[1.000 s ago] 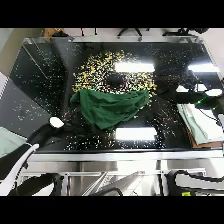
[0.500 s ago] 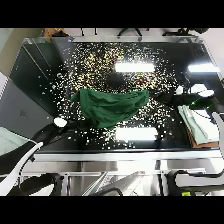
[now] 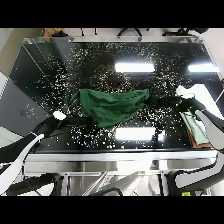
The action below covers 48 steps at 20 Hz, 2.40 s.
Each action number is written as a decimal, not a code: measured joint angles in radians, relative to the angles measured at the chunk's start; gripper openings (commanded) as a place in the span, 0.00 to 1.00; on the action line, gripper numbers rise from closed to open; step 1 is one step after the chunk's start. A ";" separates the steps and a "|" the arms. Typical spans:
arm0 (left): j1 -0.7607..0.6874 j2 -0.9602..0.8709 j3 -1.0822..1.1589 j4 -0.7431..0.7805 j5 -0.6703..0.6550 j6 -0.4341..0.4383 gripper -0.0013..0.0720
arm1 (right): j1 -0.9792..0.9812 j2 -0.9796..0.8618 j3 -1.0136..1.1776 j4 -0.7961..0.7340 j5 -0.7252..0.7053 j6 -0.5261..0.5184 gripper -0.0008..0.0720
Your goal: Fold the shirts.
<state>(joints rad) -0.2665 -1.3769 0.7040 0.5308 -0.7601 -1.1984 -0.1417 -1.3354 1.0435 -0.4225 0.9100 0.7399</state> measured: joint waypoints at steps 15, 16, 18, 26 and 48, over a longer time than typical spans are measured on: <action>0.193 0.291 0.092 -0.006 -0.291 0.017 0.03 | -0.078 0.164 0.004 -0.074 -0.008 0.002 0.04; 0.236 0.340 0.130 -0.008 -0.336 0.003 0.03 | -0.101 0.225 0.012 -0.075 0.013 0.013 0.04; 0.322 0.434 0.222 -0.010 -0.409 -0.016 0.03 | -0.130 0.355 0.045 -0.050 0.052 0.027 0.04; 0.710 0.697 0.725 -0.156 -0.507 -0.040 0.03 | -0.153 0.771 0.450 0.022 0.109 0.039 0.04; 0.341 -0.277 0.747 0.239 -0.317 0.063 0.97 | 0.029 -0.004 0.177 0.005 -0.046 0.014 0.37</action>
<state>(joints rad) 0.0746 -1.6535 1.4506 0.7700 -1.0771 -1.1355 -0.1131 -1.3392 1.2209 -0.4179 0.8642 0.7540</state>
